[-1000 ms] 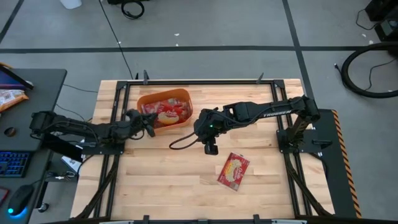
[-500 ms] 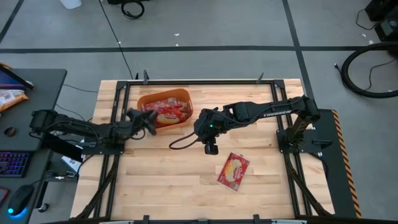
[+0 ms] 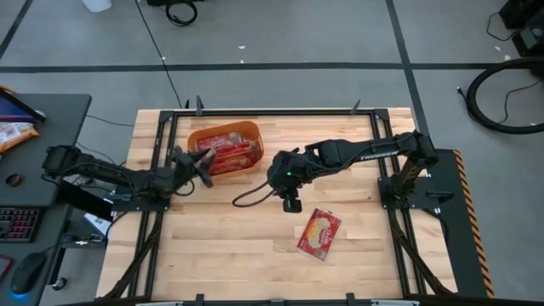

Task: Sort popcorn bags into baskets
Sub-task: Put the red popcorn bag into the orange container

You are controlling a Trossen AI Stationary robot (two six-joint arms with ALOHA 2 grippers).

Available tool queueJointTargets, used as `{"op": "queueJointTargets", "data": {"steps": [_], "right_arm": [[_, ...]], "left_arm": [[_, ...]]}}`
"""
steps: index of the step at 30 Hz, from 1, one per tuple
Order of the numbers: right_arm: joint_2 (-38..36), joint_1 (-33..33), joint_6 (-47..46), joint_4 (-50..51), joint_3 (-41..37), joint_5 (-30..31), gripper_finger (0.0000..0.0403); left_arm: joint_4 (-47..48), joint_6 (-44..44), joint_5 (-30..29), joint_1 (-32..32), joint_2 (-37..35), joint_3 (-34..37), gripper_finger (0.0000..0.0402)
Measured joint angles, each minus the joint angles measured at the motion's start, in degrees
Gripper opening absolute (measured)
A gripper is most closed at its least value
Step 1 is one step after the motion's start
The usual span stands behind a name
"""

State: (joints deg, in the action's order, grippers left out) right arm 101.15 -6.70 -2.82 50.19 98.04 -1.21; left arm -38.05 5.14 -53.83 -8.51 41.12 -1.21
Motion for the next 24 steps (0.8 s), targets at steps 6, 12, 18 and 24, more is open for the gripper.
{"op": "queueJointTargets", "data": {"steps": [6, 12, 18, 24], "right_arm": [[0.06, -2.4, 0.02, 4.15, -4.97, -0.05, 0.0144], [0.11, -6.9, 3.39, 4.38, -12.95, 0.78, 0.0144], [0.06, -14.2, 0.97, 4.74, -18.76, 11.61, 0.0144], [0.04, -23.82, -5.14, 5.62, -22.44, 18.48, 0.0143]], "left_arm": [[-7.51, -9.21, 0.04, -6.5, 0.0, 0.0, 0.0141], [-12.89, -13.44, 0.07, -9.13, 0.0, 0.0, 0.0141], [-14.25, -14.81, 0.03, -9.03, 0.01, 0.0, 0.0141], [-12.97, -11.36, 0.07, -9.39, 0.11, 0.0, 0.0141]]}}
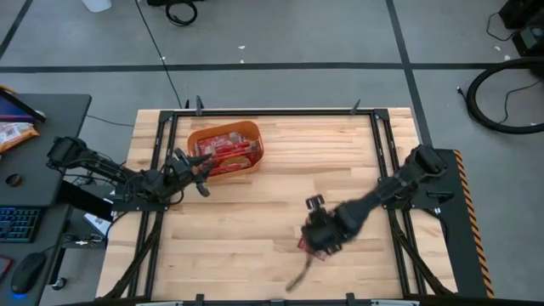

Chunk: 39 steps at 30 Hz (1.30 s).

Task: Sort popcorn bags into baskets
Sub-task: Put the red popcorn bag into the orange container

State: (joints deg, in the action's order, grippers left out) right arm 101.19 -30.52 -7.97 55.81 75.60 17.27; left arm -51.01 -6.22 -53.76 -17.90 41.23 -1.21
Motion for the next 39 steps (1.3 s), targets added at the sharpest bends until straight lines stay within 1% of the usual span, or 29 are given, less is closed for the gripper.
{"op": "queueJointTargets", "data": {"steps": [3, 7, 12, 18, 26, 32, 39], "right_arm": [[-0.02, -4.9, 0.43, 0.03, -1.69, 0.63, 0.0143], [-0.02, -10.88, -1.38, -0.04, -4.65, 4.04, 0.0143], [-0.02, -14.59, -6.77, -0.49, -8.78, 5.4, 0.0143], [-0.04, -15.41, -9.0, -2.7, -12.79, 5.83, 0.0143], [-0.04, -15.39, -8.6, -8.21, -15.82, 5.82, 0.0143], [-0.04, -15.07, -7.79, -10.41, -17.3, 5.89, 0.0143], [-0.04, -13.73, -6.84, -16.18, -22.06, 6.11, 0.0141]], "left_arm": [[0.46, 2.5, 0.01, -0.51, 0.0, 0.0, 0.0141], [0.73, 4.91, 0.02, -2.11, 0.0, 0.0, 0.0141], [0.69, 5.61, 0.02, -3.93, 0.0, 0.0, 0.0141], [0.71, 5.59, 0.02, -4.23, 0.0, 0.0, 0.0141], [0.71, 5.55, 0.0, -4.23, 0.0, 0.0, 0.0141], [0.71, 5.55, 0.0, -4.21, 0.0, 0.0, 0.0141], [0.71, 5.53, 0.0, -4.19, 0.0, 0.0, 0.0141]]}}
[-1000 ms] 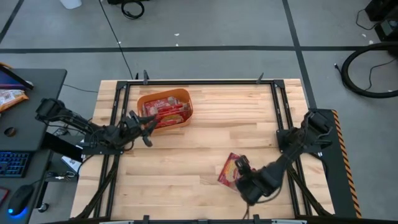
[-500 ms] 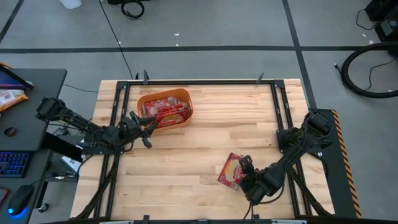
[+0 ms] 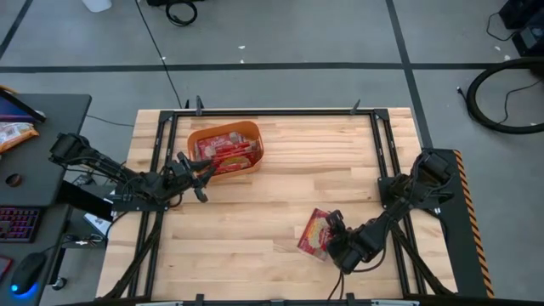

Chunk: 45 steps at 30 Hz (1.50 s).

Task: Sort popcorn bags into baskets
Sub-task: Put the red popcorn bag into the orange container

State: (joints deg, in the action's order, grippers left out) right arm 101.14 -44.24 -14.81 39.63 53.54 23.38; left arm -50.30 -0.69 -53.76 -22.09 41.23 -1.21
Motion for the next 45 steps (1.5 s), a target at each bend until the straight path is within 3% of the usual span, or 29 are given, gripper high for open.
{"op": "queueJointTargets", "data": {"steps": [4, 12, 21, 31, 37, 45], "right_arm": [[-0.26, 0.75, 0.0, -2.28, -1.37, -0.98, 0.0117], [-0.17, 1.0, 0.0, -2.55, -0.69, -2.66, 0.001], [0.07, 3.77, 2.88, 1.22, 7.0, 1.0, 0.0006], [0.07, 11.65, 8.81, 6.77, 21.48, 10.32, 0.0004], [0.0, 18.53, 12.67, 5.59, 29.53, 12.17, 0.0004], [-0.04, 27.27, 20.18, -1.93, 31.22, 9.8, 0.0004]], "left_arm": [[0.02, -0.02, 0.0, 0.0, 0.0, 0.0, 0.0141], [0.07, -0.04, 0.0, 0.0, 0.0, 0.0, 0.0141], [1.48, 0.02, -0.01, 0.0, 0.0, 0.0, 0.0141], [2.24, 2.18, 0.3, 0.0, 0.0, 0.0, 0.0141], [-0.9, 0.03, 9.55, -0.5, -0.26, -0.01, 0.0141], [-1.69, -5.77, 0.4, -7.58, -3.39, -0.02, 0.0141]]}}
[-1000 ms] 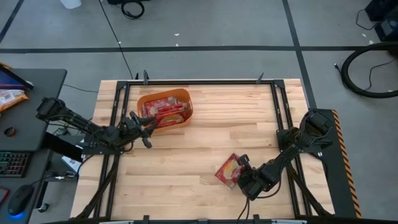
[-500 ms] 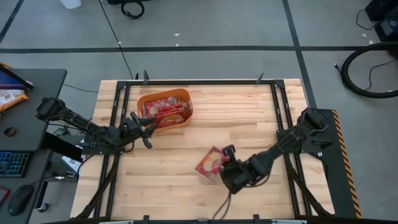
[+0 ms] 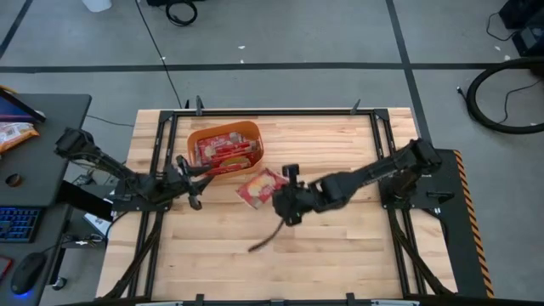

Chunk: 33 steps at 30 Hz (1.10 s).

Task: Sort popcorn bags into baskets
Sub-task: Put the red popcorn bag into the orange container

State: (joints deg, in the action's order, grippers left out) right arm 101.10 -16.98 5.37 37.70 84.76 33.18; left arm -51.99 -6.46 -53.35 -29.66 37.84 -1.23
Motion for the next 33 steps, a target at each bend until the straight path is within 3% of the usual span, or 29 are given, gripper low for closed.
{"op": "queueJointTargets", "data": {"steps": [7, 14, 18, 26, 33], "right_arm": [[0.02, 8.69, 8.76, -9.85, 0.01, -7.18, 0.0003], [3.72, 16.75, 15.49, -25.25, 0.05, -18.44, 0.0004], [8.53, 20.96, 15.83, -32.3, 0.05, -21.76, 0.0005], [16.32, 26.67, 14.5, -28.98, 5.11, -19.86, 0.0012], [19.85, 27.25, 12.22, -21.18, 12.48, -24.25, 0.0059]], "left_arm": [[-0.8, -6.6, -10.7, -10.06, -3.52, 0.0, 0.0141], [-0.95, -8.11, -11.38, -15.5, -4.98, 0.0, 0.0141], [-0.87, -8.15, -11.42, -15.87, -4.87, 0.0, 0.0141], [-0.48, -8.74, -11.78, -15.81, -4.87, 0.0, 0.0141], [-0.71, -9.85, -14.82, -15.77, -4.87, 0.0, 0.0141]]}}
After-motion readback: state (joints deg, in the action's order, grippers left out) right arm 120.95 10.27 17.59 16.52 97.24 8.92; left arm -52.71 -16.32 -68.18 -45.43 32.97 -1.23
